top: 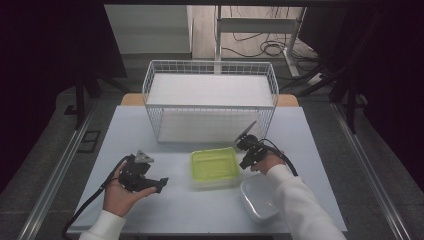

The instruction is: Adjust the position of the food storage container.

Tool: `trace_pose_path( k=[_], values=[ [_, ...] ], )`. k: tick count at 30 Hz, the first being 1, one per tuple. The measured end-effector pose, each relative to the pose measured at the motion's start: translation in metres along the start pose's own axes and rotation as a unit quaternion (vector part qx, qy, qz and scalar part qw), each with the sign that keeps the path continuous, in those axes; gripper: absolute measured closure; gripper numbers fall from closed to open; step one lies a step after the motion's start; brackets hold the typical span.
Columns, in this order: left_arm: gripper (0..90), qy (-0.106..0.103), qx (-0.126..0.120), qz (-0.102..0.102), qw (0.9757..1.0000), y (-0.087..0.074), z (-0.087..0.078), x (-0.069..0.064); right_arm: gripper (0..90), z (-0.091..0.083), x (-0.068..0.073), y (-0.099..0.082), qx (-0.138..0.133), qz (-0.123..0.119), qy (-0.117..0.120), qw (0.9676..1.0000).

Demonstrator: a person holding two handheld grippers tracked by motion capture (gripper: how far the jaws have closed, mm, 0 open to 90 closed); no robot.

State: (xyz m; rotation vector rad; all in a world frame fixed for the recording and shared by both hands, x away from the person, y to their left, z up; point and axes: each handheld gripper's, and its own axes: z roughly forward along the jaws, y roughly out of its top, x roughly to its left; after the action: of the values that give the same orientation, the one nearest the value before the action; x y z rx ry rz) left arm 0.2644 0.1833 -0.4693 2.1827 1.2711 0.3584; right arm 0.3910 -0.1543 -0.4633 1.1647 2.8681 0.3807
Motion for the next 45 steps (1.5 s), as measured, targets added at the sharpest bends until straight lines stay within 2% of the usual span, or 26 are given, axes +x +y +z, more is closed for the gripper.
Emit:
trace_pose_path(
  k=[2,5,6,7,10,11,13,14,15,18,19,20,22,25,27,30,32,34,37,42,45],
  values=[
    [15.5,0.000,0.000,0.000,1.0000,0.000,0.000,0.000,88.8,0.000,0.002,0.001,0.005,0.003,0.000,1.0000],
    [15.5,0.000,0.001,0.002,1.0000,0.000,0.000,0.000,88.8,0.003,0.005,0.001,0.002,-0.006,0.002,1.0000],
    [15.4,0.000,0.001,0.002,1.0000,0.000,0.001,0.000,88.8,0.002,0.007,0.002,0.006,0.000,0.003,1.0000],
    [15.4,0.000,0.001,0.002,1.0000,0.000,0.001,0.000,88.8,0.004,0.007,0.002,0.001,-0.011,0.005,0.9999],
    [15.2,0.001,0.003,0.002,1.0000,0.000,0.001,0.000,88.8,0.004,0.011,0.003,0.005,-0.007,0.010,0.9999],
    [15.1,0.002,0.003,0.002,1.0000,0.000,0.001,0.000,88.8,0.005,0.011,0.003,0.003,-0.014,0.011,0.9998],
    [15.0,0.003,0.004,0.002,1.0000,0.000,0.001,0.000,88.8,0.005,0.011,0.003,0.001,-0.015,0.013,0.9998],
    [15.0,0.004,0.004,0.003,1.0000,0.000,0.001,0.001,88.8,0.003,0.011,0.003,0.004,-0.004,0.010,0.9999],
    [15.0,0.005,0.004,0.003,1.0000,-0.001,0.001,0.001,88.8,0.003,0.011,0.003,0.004,-0.004,0.010,0.9999],
    [14.8,0.005,0.002,-0.002,1.0000,-0.002,0.001,0.003,88.8,-0.004,0.004,0.000,-0.017,-0.016,0.003,0.9997],
    [14.4,0.007,0.002,-0.005,1.0000,-0.003,0.002,0.004,88.8,-0.012,0.001,-0.004,-0.037,-0.009,0.002,0.9993],
    [14.4,0.009,0.001,-0.008,0.9999,-0.003,0.002,0.005,88.8,-0.012,0.001,-0.004,-0.037,-0.009,0.002,0.9993],
    [14.3,0.012,-0.001,-0.013,0.9998,-0.004,0.002,0.009,88.6,-0.021,-0.001,-0.008,-0.057,-0.003,0.004,0.9983],
    [14.5,0.011,-0.019,-0.032,0.9992,-0.004,-0.001,0.015,80.1,-0.035,-0.006,-0.016,-0.098,0.013,0.014,0.9950],
    [14.8,0.016,-0.031,-0.043,0.9985,-0.005,-0.004,0.016,66.6,-0.039,-0.009,-0.020,-0.119,0.026,0.020,0.9924],
    [14.6,0.014,-0.035,-0.045,0.9983,-0.006,-0.007,0.013,45.0,-0.043,-0.014,-0.026,-0.141,0.059,0.028,0.9879],
    [14.4,0.004,-0.037,-0.053,0.9979,-0.005,-0.007,0.014,37.4,-0.046,-0.014,-0.031,-0.149,0.071,0.029,0.9859],
    [14.6,0.002,-0.038,-0.062,0.9974,-0.004,-0.007,0.014,32.8,-0.048,-0.013,-0.036,-0.156,0.076,0.026,0.9845],
    [15.3,0.002,-0.029,-0.066,0.9974,-0.004,-0.006,0.013,29.7,-0.049,-0.014,-0.044,-0.162,0.083,0.033,0.9828],
    [16.4,-0.004,-0.027,-0.076,0.9967,-0.001,-0.006,0.013,27.1,-0.047,-0.015,-0.051,-0.158,0.094,0.027,0.9827],
    [17.0,-0.001,-0.027,-0.072,0.9971,0.001,-0.006,0.012,26.2,-0.047,-0.014,-0.053,-0.160,0.091,0.026,0.9826]
  ],
)
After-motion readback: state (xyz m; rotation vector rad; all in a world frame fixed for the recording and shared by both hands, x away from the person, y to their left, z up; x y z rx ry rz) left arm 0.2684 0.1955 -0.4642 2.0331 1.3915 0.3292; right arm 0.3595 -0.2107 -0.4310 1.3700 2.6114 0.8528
